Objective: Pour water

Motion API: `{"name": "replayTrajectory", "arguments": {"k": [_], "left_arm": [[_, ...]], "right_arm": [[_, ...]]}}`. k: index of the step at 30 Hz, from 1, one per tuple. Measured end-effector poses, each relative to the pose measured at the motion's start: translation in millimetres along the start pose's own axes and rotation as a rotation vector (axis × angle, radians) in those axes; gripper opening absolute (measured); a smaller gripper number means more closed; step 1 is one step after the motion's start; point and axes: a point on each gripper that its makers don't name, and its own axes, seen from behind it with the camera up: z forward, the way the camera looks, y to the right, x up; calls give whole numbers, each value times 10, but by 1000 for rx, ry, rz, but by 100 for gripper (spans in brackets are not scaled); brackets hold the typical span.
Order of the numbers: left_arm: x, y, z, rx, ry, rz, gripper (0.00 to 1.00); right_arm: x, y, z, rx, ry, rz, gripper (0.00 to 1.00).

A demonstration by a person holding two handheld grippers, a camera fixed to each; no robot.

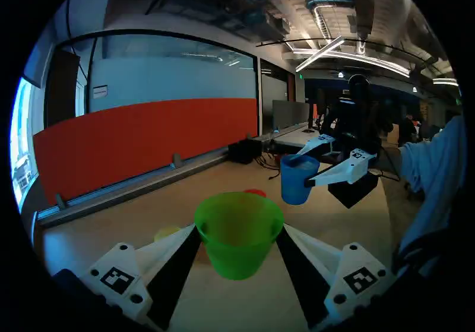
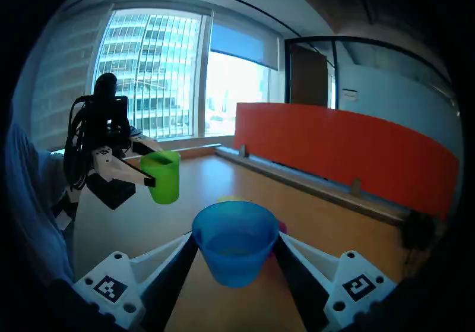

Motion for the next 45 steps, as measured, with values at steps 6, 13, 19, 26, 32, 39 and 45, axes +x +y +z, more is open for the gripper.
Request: {"name": "replayTrajectory", "arguments": {"k": [6,13,19,26,32,39,45], "left_arm": [[221,71,-37,-6,50,-5,86],[395,138,-53,-20,99,-29,87],[501,192,-46,-27,136,-51,87],[526,254,-46,-36,148,-48,87],[530,319,-40,-49,147,-38,87],[494,408,-19,-67,140,-25,86],[477,467,-10,-75,140,-12,86]], "right_arm": [[205,-10,-59,-1,55,14,90],[404,24,-124,-9,96,14,90],[515,40,-163,-12,115,3,90],[620,64,-212,-14,124,-19,90],[694,61,-239,-11,128,-43,90],[801,65,-252,-6,135,-86,90],[927,78,-264,-10,138,-148,90]]}}
